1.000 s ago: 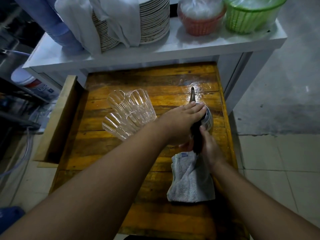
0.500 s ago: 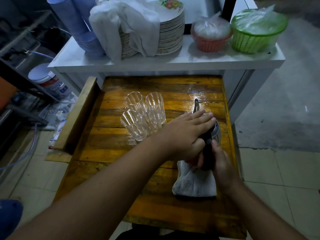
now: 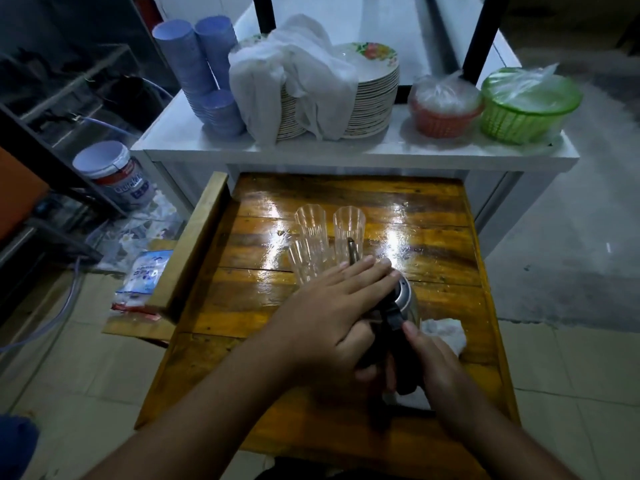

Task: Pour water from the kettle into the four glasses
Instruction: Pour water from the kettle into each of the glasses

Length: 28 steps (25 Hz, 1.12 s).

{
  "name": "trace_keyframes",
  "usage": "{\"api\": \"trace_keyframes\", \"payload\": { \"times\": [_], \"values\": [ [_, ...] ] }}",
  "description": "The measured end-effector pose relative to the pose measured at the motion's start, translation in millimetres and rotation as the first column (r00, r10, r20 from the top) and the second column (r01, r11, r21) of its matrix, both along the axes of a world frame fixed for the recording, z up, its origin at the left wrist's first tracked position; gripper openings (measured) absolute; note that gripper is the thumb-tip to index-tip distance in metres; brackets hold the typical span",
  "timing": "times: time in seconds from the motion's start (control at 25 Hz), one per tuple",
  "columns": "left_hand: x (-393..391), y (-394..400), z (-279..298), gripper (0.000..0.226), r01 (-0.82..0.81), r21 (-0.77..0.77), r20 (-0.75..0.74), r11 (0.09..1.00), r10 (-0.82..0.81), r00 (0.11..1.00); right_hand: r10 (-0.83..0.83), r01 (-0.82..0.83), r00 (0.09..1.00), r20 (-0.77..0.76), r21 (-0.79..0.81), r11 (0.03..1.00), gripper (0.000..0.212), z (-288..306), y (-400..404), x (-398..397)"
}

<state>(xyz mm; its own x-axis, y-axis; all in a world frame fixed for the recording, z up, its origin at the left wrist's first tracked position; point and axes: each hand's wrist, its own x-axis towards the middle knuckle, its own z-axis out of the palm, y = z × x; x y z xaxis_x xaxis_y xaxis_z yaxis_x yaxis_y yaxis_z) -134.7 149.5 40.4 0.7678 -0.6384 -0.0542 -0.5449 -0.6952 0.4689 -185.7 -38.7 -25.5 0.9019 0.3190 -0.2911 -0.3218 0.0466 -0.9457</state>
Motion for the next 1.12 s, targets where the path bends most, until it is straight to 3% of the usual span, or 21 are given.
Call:
{"api": "trace_keyframes", "payload": {
  "times": [0.16, 0.4, 0.56, 1.12],
  "values": [
    [2, 42, -9, 0.071, -0.032, -0.036, -0.057, 0.999, 0.03, 0.998, 0.031, -0.035, 0.998, -0.058, -0.082, 0.996, 0.073, 6, 36, 7],
    [20, 77, -26, 0.07, -0.038, -0.115, -0.147, 0.993, 0.021, 0.989, -0.03, 0.001, 0.988, -0.15, -0.187, 0.982, 0.073, 14, 73, 19],
    [32, 88, -31, 0.07, -0.042, -0.156, -0.222, 0.987, 0.007, 0.975, -0.062, 0.012, 0.982, -0.179, -0.266, 0.964, 0.081, 28, 84, 25],
    [42, 100, -30, 0.068, -0.07, -0.257, -0.313, 0.964, -0.014, 0.95, -0.142, 0.027, 0.954, -0.264, -0.398, 0.917, 0.075, 66, 101, 38]
  ]
}}
